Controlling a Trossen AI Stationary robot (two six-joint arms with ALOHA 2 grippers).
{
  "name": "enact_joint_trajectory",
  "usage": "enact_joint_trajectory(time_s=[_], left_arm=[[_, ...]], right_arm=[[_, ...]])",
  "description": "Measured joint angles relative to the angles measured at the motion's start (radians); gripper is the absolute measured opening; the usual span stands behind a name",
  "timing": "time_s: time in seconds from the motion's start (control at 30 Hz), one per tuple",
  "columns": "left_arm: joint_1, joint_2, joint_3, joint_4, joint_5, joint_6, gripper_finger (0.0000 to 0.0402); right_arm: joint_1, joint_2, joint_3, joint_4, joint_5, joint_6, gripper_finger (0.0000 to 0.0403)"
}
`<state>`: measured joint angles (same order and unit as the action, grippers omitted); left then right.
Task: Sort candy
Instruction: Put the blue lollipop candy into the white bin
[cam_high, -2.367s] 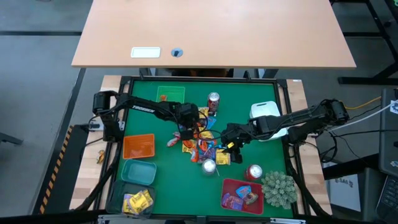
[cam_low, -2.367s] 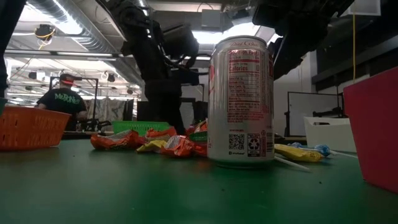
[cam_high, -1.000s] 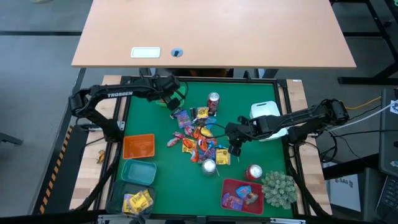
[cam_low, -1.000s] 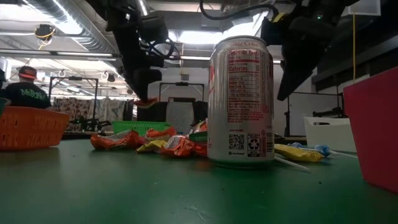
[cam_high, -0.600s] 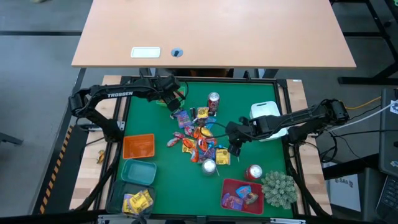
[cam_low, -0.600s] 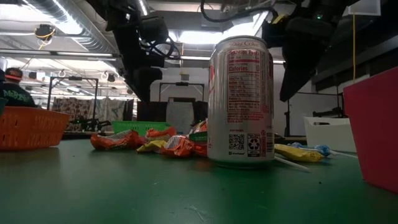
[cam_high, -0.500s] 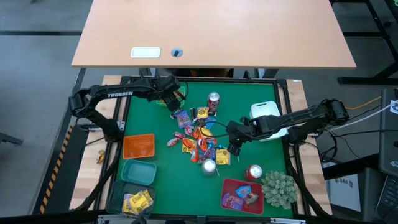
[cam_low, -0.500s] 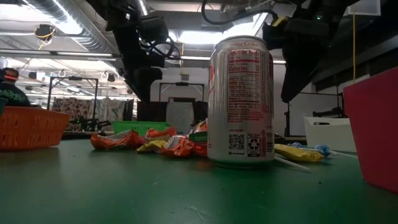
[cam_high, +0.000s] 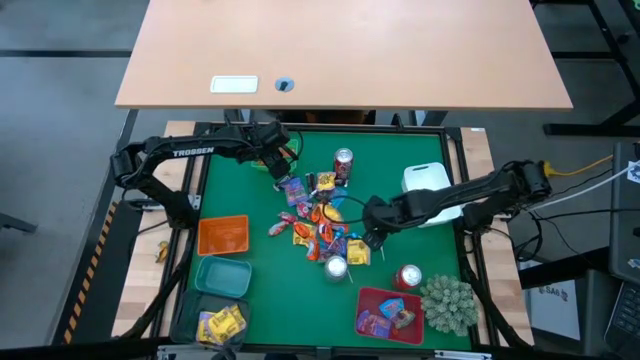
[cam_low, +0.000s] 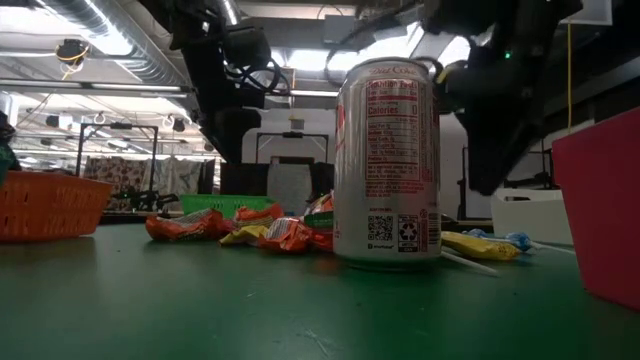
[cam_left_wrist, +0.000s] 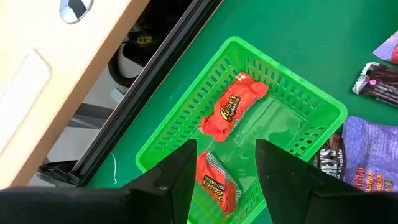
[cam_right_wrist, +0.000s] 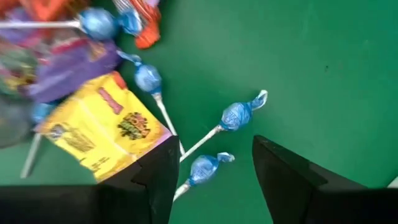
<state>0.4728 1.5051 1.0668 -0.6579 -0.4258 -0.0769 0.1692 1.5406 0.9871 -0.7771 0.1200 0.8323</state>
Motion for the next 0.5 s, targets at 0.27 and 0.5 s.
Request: enact_joint_trajectory(time_s=[0.27, 0.5], left_arm=[[0.0, 0.0, 0.0, 0.0, 0.001, 0.0, 0.0154], [0.0, 0.0, 0.0, 0.0, 0.001, 0.0, 0.0154]], right_arm=[[0.0, 0.097, 0.0, 0.003, -0.017, 0.001, 0.0194], [0.0, 0.156, 0.0, 0.03, -0.051, 0.002, 0.0194]])
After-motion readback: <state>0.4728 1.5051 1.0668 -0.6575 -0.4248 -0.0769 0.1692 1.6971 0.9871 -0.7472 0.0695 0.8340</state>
